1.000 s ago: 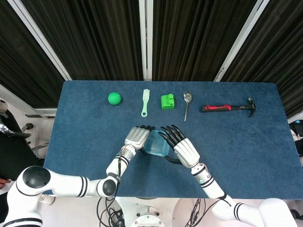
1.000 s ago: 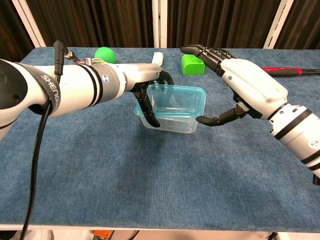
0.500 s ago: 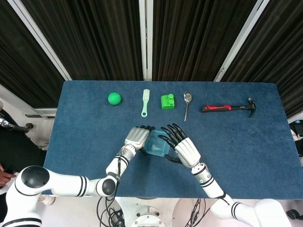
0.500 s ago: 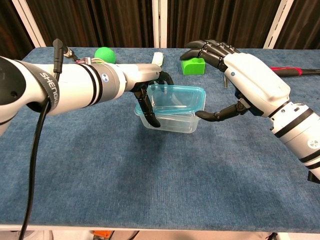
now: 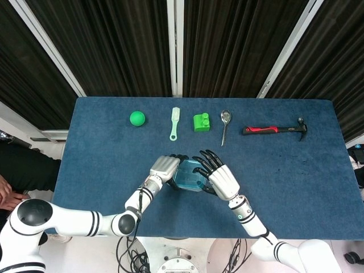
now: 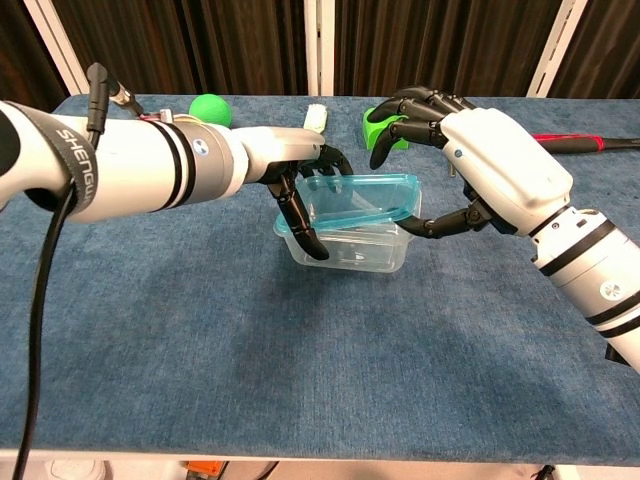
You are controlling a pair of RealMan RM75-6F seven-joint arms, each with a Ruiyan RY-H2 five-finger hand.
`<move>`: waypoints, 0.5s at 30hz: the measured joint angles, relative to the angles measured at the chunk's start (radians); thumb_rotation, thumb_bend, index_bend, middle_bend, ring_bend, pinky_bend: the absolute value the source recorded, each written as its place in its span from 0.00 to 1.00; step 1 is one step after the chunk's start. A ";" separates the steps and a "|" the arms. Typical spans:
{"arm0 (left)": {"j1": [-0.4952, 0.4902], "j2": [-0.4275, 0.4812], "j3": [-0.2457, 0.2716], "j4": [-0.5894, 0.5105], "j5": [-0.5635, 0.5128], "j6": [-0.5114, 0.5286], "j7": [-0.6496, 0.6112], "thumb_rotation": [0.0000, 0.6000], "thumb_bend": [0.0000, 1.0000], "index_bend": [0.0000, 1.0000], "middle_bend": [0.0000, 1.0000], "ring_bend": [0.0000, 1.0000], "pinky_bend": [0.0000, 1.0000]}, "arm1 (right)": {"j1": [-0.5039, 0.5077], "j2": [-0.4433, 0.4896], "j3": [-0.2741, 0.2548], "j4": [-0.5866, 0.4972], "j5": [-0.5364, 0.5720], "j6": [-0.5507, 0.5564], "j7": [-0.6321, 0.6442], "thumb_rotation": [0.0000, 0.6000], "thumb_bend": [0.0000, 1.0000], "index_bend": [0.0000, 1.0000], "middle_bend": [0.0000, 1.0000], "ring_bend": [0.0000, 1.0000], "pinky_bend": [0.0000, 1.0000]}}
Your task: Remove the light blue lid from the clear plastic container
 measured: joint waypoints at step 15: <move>0.015 0.015 0.004 -0.028 0.053 0.020 -0.063 1.00 0.00 0.05 0.05 0.00 0.06 | 0.000 -0.036 -0.001 0.065 0.006 0.037 0.032 1.00 0.64 0.75 0.25 0.13 0.14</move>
